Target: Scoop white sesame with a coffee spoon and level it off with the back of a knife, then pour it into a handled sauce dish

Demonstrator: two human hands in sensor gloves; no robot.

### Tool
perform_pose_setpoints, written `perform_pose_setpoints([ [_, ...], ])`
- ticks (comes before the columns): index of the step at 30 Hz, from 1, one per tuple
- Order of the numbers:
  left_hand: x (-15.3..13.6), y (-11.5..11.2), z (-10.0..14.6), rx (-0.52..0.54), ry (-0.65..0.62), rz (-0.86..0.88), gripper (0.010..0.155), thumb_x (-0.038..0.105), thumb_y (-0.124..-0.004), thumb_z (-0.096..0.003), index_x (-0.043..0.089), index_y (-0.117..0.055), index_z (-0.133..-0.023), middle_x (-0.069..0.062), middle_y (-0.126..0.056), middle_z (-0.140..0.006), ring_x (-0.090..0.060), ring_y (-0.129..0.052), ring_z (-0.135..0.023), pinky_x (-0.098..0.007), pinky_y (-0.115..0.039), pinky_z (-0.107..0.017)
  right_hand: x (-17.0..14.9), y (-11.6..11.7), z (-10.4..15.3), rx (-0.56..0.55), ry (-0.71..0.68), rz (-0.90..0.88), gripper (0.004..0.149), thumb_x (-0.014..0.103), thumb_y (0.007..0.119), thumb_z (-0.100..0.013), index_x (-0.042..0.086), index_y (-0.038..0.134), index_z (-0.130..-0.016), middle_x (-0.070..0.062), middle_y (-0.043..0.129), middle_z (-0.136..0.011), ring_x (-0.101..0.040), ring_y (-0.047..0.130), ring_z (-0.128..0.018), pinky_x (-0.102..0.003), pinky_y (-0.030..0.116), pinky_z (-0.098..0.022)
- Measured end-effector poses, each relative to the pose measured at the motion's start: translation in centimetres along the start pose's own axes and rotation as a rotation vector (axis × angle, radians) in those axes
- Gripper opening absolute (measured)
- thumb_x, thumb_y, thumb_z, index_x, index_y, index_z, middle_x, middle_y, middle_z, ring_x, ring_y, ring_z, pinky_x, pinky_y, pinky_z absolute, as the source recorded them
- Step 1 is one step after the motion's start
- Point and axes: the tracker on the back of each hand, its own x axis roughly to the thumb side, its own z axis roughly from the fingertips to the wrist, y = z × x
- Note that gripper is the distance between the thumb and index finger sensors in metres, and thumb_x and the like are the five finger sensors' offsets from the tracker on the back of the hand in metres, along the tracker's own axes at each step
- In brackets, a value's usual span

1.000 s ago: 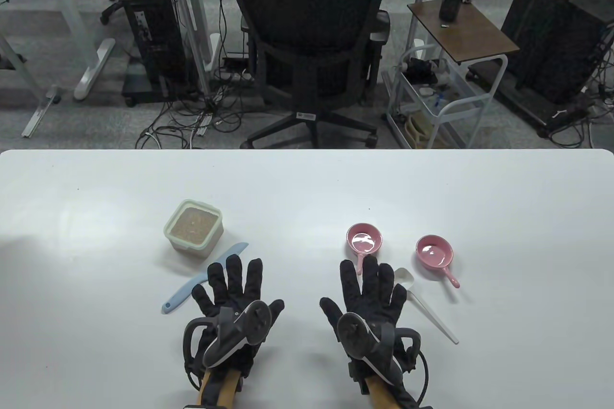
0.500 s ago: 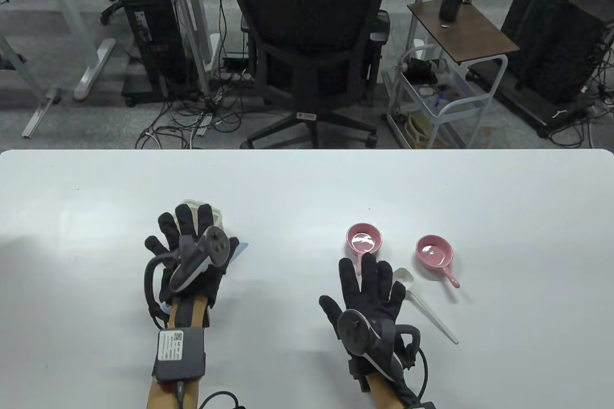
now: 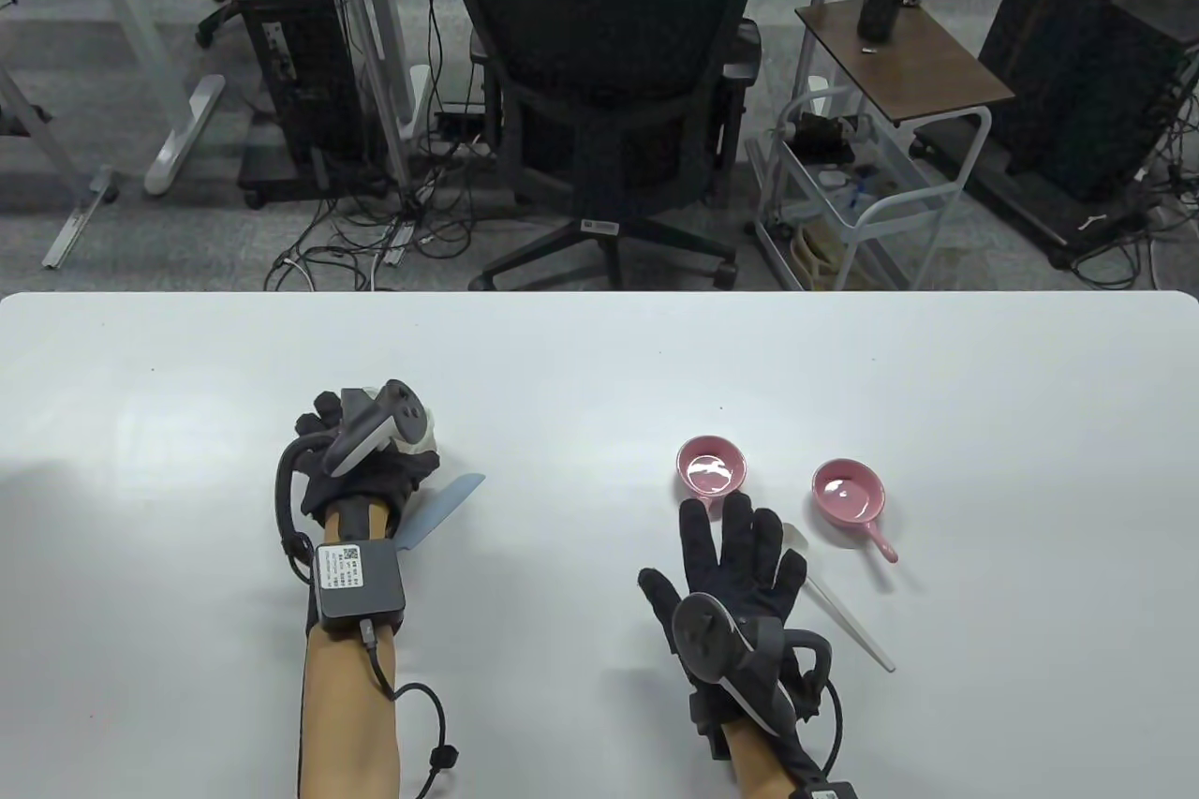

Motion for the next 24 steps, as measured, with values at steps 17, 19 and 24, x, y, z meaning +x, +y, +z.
perform_pose_setpoints([
  [17,1.0,3.9,6.1,0.250,-0.313,-0.031,0.107,0.068,-0.071,-0.0549,0.007,-0.011,-0.119,-0.035,-0.022,-0.126,-0.059,-0.045,-0.115,-0.067,-0.059,-0.077,0.1,-0.1,0.1,0.005,0.001,0.020,0.078,0.067,0.057,-0.058,0.030,0.035,-0.122,-0.017,0.023,-0.128,-0.050,0.027,-0.112,-0.073,0.030,-0.071],
  [19,1.7,4.2,7.9,0.265,-0.440,-0.078,0.107,0.069,-0.070,-0.0547,0.007,-0.010,-0.119,-0.035,-0.022,-0.126,-0.058,-0.045,-0.115,-0.066,-0.059,-0.077,0.0,-0.2,0.1,0.002,0.000,0.021,0.078,0.067,0.057,-0.058,0.030,0.035,-0.122,-0.017,0.023,-0.128,-0.050,0.027,-0.112,-0.073,0.030,-0.071],
  [24,4.8,3.3,13.0,0.248,-0.673,-0.207,0.109,0.068,-0.072,-0.0542,0.008,-0.008,-0.118,-0.033,-0.020,-0.126,-0.057,-0.042,-0.116,-0.067,-0.057,-0.078,-0.1,-0.4,0.3,-0.001,-0.002,0.011,0.078,0.067,0.056,-0.057,0.030,0.035,-0.122,-0.017,0.023,-0.128,-0.050,0.027,-0.112,-0.073,0.029,-0.071],
])
